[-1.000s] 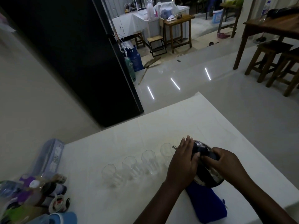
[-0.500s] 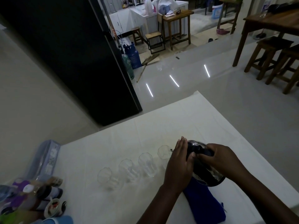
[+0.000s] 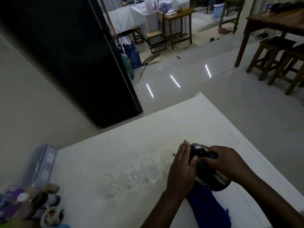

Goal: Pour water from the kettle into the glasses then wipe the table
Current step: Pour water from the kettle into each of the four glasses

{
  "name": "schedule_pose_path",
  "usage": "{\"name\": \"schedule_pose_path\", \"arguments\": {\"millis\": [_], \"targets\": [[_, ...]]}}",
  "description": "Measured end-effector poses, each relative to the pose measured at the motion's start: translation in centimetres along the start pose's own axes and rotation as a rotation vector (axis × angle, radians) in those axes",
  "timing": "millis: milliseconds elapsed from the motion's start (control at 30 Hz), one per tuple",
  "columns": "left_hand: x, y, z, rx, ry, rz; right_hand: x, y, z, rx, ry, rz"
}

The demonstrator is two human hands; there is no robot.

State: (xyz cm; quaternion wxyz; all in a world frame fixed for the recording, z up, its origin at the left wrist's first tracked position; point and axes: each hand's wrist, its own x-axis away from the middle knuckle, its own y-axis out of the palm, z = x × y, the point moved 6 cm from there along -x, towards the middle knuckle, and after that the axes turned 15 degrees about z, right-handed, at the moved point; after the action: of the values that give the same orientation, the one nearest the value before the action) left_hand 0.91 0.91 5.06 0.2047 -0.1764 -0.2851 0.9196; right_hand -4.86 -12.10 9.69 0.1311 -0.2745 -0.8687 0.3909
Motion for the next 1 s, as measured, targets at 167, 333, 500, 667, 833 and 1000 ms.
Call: {"name": "schedule_pose_path", "arguments": {"millis": [167, 333, 500, 667, 833, 1000], "targets": [[-0.2, -0.1, -0.2, 0.006, -0.001, 0.004, -0.3, 0.2, -0.1, 0.014, -0.013, -0.014], [-0.2, -0.1, -0.3, 0.01, -0.008, 0.006, -0.6, 0.2, -0.3, 0.023, -0.027, -0.018], [-0.1, -0.3, -0.3, 0.011, -0.011, 0.015, -0.7, 0.4, -0.2, 0.054, -0.035, -0.025], [0.1, -0.3, -0.4, 0.006, -0.009, 0.023, -0.6, 0.2, -0.4, 0.071, -0.037, -0.024], [0.2, -0.4, -0.3, 0.006, -0.022, 0.026, -0.3, -0.2, -0.8, 0.067, -0.029, -0.016], [0.2, -0.6, 0.1, 0.003, -0.009, 0.029, -0.3, -0.5, -1.1, 0.073, -0.024, -0.005]]}}
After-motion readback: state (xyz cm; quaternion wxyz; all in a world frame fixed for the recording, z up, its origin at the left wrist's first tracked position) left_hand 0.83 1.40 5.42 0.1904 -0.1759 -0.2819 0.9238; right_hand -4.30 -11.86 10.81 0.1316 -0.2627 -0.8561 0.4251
